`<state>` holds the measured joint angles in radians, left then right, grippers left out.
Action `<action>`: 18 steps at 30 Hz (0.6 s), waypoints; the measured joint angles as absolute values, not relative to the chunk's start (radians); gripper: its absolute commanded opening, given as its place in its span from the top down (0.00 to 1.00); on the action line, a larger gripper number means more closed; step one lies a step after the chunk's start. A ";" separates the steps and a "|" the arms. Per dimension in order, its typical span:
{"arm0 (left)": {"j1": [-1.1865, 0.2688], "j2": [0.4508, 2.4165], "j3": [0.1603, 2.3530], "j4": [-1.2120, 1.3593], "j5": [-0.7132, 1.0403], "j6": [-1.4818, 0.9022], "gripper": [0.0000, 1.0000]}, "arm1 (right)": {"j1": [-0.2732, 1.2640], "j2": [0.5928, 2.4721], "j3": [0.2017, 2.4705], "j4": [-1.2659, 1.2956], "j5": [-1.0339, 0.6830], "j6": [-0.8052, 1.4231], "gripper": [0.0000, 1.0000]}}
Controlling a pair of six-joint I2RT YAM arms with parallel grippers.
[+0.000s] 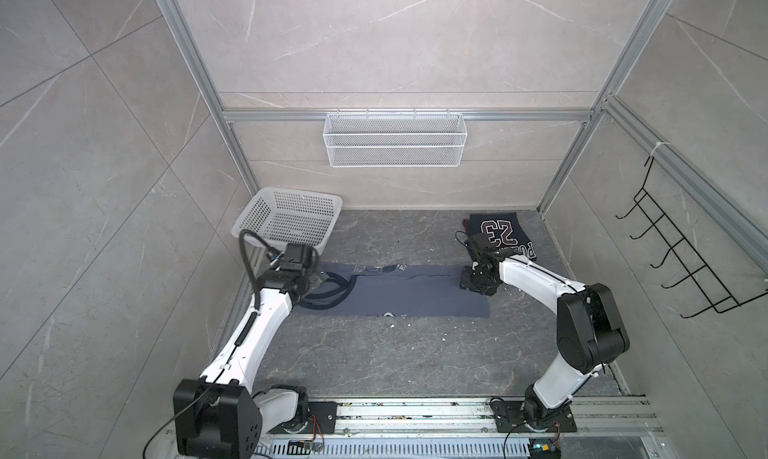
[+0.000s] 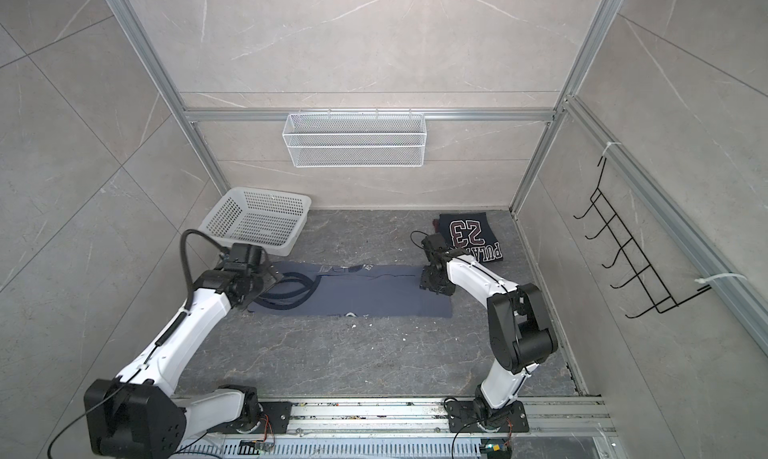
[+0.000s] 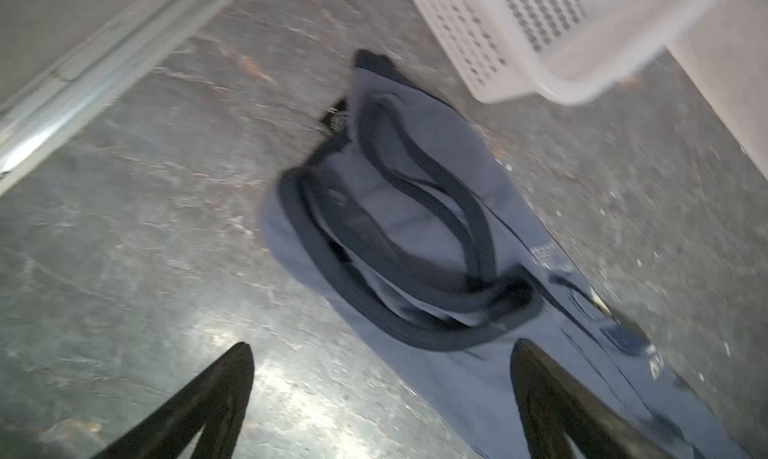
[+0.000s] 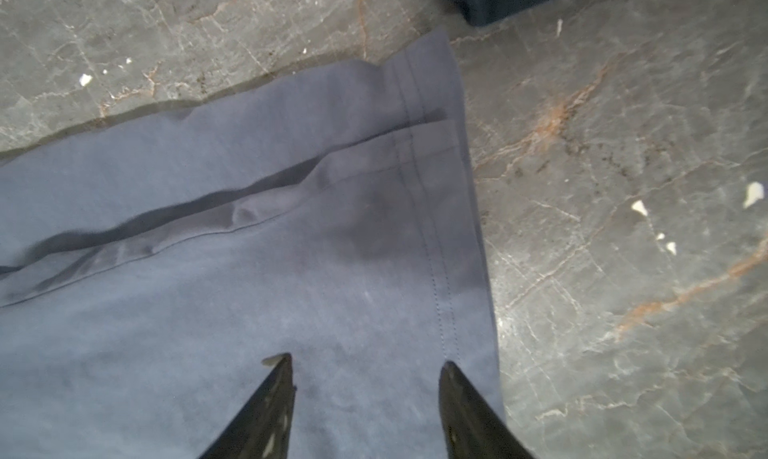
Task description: Fold and stack the tank tops
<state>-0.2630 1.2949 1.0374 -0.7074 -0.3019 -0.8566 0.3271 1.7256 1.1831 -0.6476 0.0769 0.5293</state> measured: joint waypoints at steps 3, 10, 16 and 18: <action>-0.382 1.469 1.085 -0.693 -0.289 -0.872 0.09 | 0.327 1.757 1.221 -0.650 0.070 0.526 0.42; -0.474 1.846 1.233 -0.674 -0.257 -0.868 0.14 | 0.330 1.847 1.274 -0.662 0.052 0.527 0.43; -0.504 1.982 1.366 -0.691 -0.256 -0.847 0.14 | 0.336 1.888 1.266 -0.694 0.069 0.561 0.45; -0.530 2.017 1.408 -0.687 -0.256 -0.842 0.14 | 0.336 1.887 1.246 -0.704 0.079 0.585 0.45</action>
<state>-0.5301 2.0167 1.4082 -0.6872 -0.2562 -0.8417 0.3359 1.8874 1.2457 -0.7040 0.0788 0.5854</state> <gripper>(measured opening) 0.859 0.549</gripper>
